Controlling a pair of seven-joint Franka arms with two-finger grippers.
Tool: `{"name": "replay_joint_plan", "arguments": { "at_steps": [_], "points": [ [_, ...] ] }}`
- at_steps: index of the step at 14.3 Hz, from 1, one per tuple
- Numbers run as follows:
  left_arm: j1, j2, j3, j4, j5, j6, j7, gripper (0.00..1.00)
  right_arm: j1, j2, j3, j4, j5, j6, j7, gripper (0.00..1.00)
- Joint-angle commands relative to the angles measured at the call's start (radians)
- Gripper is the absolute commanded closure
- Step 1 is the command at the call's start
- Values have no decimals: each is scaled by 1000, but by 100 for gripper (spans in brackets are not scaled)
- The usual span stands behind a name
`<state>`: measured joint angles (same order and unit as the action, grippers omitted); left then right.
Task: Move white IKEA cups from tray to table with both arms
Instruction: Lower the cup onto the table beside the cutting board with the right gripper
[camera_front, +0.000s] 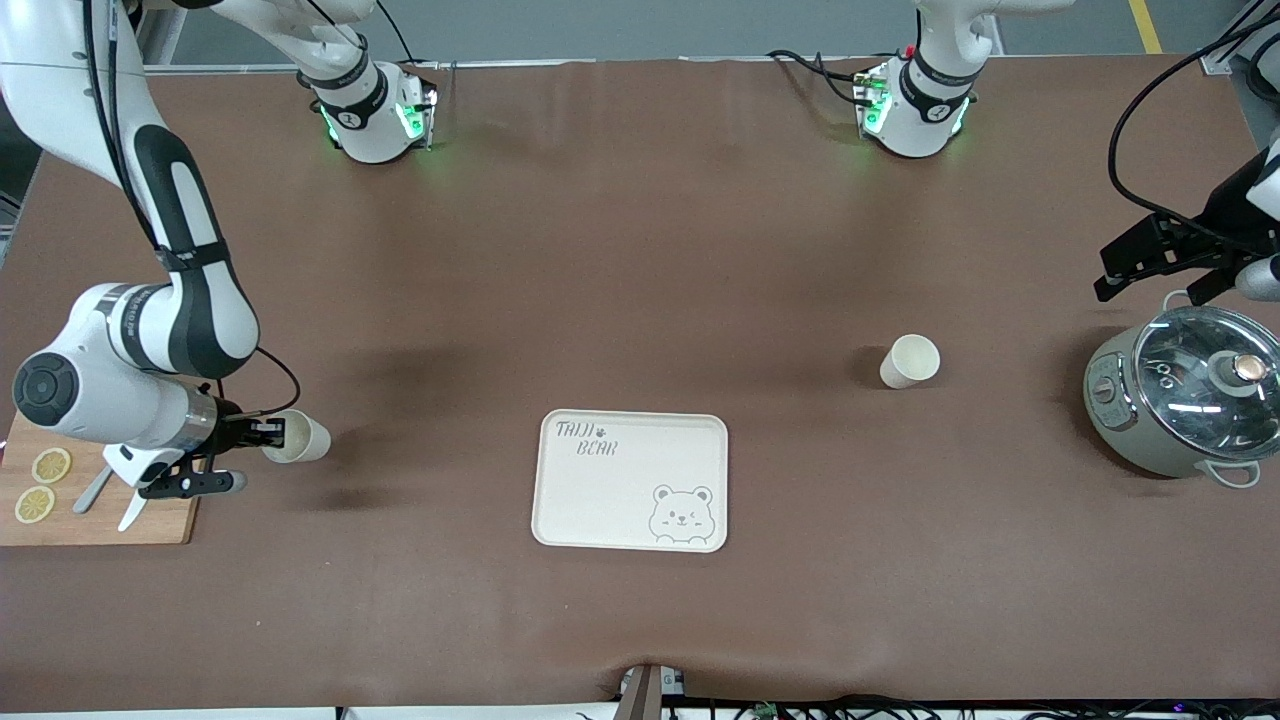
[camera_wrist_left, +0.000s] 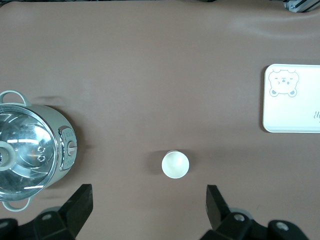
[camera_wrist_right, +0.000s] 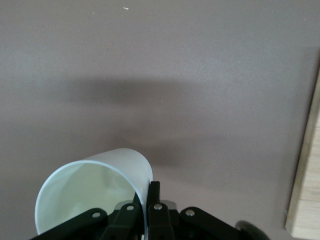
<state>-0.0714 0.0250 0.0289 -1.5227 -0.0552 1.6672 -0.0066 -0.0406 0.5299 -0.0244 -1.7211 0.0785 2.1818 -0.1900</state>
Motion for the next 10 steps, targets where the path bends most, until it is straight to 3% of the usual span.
{"name": "replay_joint_plan", "arguments": {
  "at_steps": [1, 5, 10],
  "points": [
    [9, 12, -4, 29, 24, -10, -6, 0, 5, 18, -3, 0, 12, 26, -9, 100],
    [9, 12, -6, 27, 118, -10, 59, 0, 7, 38, -2, -2, 12, 50, -9, 100],
    [9, 20, -7, 25, 117, -23, 57, 0, 7, 64, -2, -2, 14, 78, -9, 100]
  ]
}}
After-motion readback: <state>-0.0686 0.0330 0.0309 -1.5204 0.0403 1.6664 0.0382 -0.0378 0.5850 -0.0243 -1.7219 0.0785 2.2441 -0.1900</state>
